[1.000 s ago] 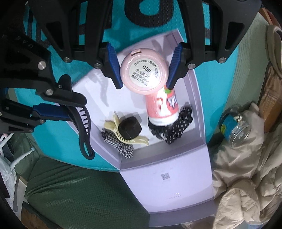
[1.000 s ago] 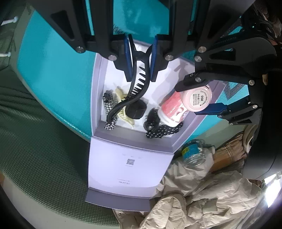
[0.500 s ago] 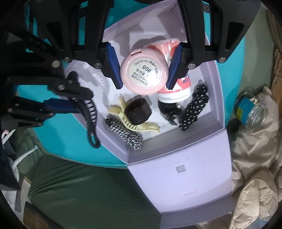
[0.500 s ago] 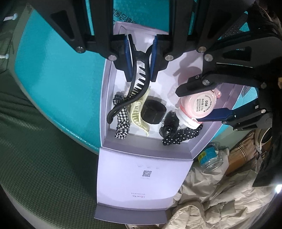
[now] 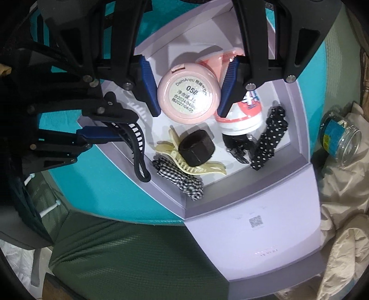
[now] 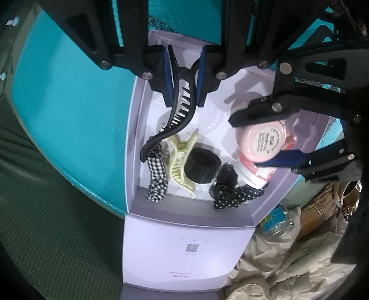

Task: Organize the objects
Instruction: 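Lower the compact and claw clip into the box beside the pink cup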

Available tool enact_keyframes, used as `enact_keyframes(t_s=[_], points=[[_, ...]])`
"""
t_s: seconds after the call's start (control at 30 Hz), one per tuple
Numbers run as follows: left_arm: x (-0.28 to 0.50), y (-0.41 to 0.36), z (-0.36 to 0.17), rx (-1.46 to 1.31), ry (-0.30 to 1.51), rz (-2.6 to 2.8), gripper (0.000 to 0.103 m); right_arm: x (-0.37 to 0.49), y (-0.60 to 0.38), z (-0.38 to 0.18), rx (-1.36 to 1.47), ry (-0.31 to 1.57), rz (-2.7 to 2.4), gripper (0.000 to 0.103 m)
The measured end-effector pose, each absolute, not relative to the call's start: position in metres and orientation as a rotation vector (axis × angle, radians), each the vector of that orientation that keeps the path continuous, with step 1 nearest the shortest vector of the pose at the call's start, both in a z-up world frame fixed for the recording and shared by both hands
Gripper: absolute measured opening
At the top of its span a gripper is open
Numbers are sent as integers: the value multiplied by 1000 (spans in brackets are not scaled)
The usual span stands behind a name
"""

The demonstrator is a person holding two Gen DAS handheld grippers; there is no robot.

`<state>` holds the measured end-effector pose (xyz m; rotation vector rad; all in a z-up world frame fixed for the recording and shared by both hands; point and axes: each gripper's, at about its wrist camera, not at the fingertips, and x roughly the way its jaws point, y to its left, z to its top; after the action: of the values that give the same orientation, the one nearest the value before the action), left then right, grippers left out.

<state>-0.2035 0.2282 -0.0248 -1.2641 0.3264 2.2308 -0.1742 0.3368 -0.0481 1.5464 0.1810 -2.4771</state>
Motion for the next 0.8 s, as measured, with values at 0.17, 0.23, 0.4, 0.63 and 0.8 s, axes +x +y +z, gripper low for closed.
enact_keyframes(t_s=[0.17, 0.23, 0.4, 0.63, 0.8], points=[[-217, 229, -44, -1370, 255, 2179, 49, -176, 335, -54, 1545, 184, -2455, 19], [-220, 229, -51, -1390, 261, 2181, 49, -177, 331, -57, 1546, 201, -2452, 19], [-220, 231, -53, -1337, 357, 2232, 49, -183, 330, -62, 1548, 198, -2458, 19], [-228, 234, -51, -1327, 373, 2251, 49, -191, 332, -61, 1543, 206, -2482, 19], [-233, 238, -51, -1334, 395, 2251, 49, -199, 331, -60, 1540, 203, -2491, 19]])
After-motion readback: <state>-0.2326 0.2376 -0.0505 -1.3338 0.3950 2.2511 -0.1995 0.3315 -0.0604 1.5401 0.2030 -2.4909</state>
